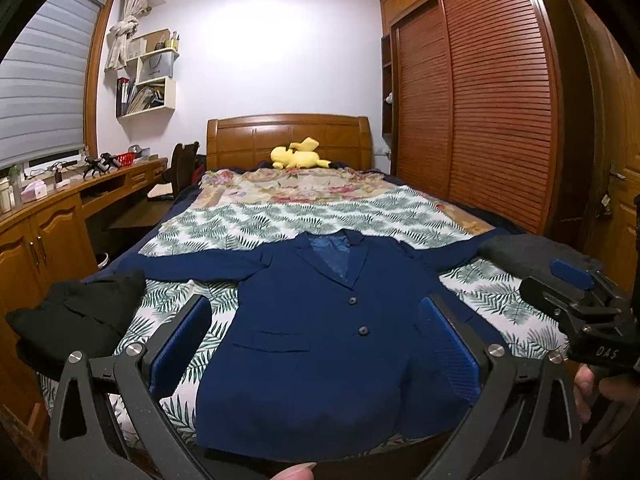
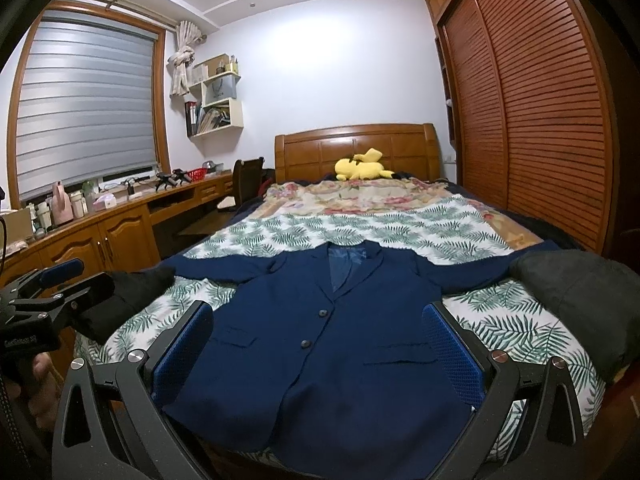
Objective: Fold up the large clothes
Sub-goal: 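Grasp the navy jacket sleeve nearest the left tool with the left tool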
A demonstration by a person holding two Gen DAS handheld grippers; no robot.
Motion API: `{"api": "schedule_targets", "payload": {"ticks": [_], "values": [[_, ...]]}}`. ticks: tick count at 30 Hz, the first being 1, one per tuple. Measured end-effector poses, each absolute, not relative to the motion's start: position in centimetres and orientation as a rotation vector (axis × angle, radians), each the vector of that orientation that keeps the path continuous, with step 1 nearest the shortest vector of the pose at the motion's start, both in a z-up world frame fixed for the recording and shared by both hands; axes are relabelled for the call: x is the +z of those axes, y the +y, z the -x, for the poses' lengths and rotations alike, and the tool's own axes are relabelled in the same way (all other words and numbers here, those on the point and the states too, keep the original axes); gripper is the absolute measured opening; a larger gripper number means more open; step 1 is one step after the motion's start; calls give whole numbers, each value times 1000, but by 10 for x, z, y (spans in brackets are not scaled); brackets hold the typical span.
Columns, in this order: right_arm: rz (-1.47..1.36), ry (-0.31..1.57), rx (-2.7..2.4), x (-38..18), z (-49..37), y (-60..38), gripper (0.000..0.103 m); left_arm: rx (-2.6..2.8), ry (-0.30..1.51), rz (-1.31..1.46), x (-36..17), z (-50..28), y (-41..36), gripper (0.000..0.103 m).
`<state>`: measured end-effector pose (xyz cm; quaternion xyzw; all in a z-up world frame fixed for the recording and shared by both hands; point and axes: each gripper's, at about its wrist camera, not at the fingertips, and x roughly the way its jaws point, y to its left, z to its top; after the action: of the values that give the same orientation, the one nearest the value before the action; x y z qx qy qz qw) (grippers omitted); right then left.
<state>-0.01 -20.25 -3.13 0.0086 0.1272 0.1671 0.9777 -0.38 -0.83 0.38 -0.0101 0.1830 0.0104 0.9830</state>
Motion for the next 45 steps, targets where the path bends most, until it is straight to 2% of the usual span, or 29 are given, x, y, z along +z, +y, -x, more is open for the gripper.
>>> {"api": "schedule_targets", "payload": {"ticks": [20, 36, 45], "values": [[1, 323, 410, -34, -57, -189, 103, 96, 470, 80, -54, -50, 45, 103], [37, 348, 550, -36, -169, -162, 103, 134, 577, 118, -95, -121, 93, 103], [87, 399, 622, -61, -236, -141, 103, 162, 632, 152, -106, -157, 128, 94]]}}
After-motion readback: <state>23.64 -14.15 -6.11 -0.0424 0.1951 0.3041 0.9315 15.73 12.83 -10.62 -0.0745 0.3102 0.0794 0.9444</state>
